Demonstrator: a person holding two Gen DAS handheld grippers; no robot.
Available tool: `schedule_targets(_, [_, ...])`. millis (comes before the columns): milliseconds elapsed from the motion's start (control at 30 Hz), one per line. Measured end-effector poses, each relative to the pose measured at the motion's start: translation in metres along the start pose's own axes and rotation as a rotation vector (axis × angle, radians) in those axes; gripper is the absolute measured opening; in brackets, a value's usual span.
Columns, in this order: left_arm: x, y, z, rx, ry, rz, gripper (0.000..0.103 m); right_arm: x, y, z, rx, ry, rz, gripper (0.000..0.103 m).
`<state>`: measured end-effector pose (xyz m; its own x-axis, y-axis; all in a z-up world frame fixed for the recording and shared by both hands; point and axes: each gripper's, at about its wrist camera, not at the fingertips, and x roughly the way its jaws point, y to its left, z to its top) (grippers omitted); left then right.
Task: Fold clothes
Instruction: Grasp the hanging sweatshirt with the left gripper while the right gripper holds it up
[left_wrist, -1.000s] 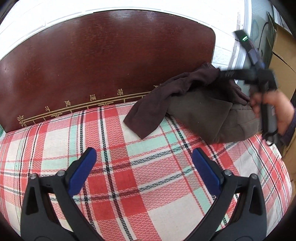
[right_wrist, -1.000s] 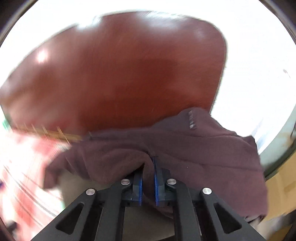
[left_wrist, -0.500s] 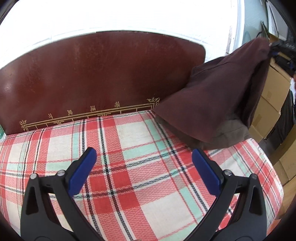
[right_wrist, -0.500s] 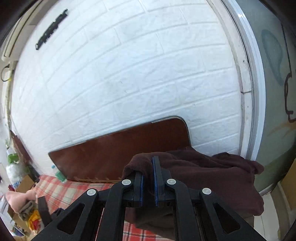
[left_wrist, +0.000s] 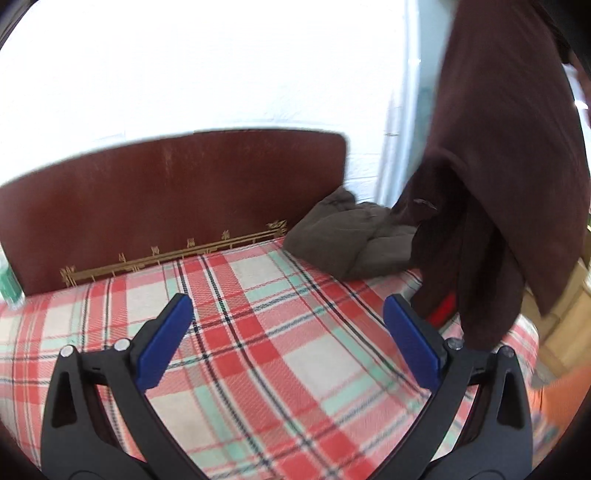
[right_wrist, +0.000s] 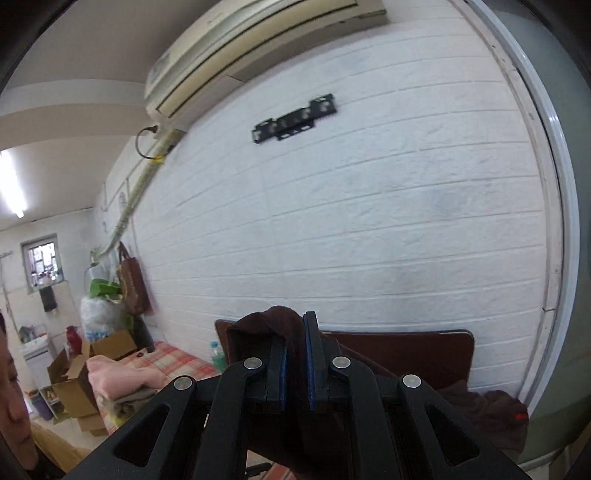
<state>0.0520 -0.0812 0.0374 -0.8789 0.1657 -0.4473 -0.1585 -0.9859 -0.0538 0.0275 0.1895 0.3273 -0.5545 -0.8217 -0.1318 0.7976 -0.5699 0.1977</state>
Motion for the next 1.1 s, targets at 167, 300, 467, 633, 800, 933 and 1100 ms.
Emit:
schedule_targets(167, [-0.062, 0.000, -0.017, 0.148, -0.097, -0.022, 0.103, -0.019, 0.075, -0.003, -0.020, -0.024, 0.180, 0.007])
schedule_targets(300, [-0.086, 0.000, -0.023, 0.239, -0.137, -0.073, 0.103, -0.024, 0.123, -0.018, -0.018, -0.036, 0.321, 0.007])
schedule_targets(467, [-0.115, -0.001, -0.029, 0.351, -0.188, -0.136, 0.103, -0.019, 0.171, -0.026, -0.048, -0.019, 0.403, 0.007])
schedule_targets(633, [-0.107, -0.014, -0.023, 0.385, -0.229, -0.246, 0.099, -0.005, 0.187, -0.037, -0.044, 0.021, 0.392, 0.007])
schedule_targets(800, [-0.071, -0.022, -0.022, 0.394, -0.123, -0.381, 0.023, 0.007, 0.166, -0.050, 0.021, 0.050, 0.302, 0.007])
schedule_targets(933, [-0.085, -0.016, -0.015, 0.360, -0.130, -0.370, 0.006, 0.009, 0.149, -0.057, 0.051, 0.054, 0.248, 0.007])
schedule_targets(1100, [-0.139, 0.011, 0.010, 0.262, -0.220, -0.376, 0.005, 0.001, 0.140, -0.060, 0.050, 0.043, 0.206, 0.007])
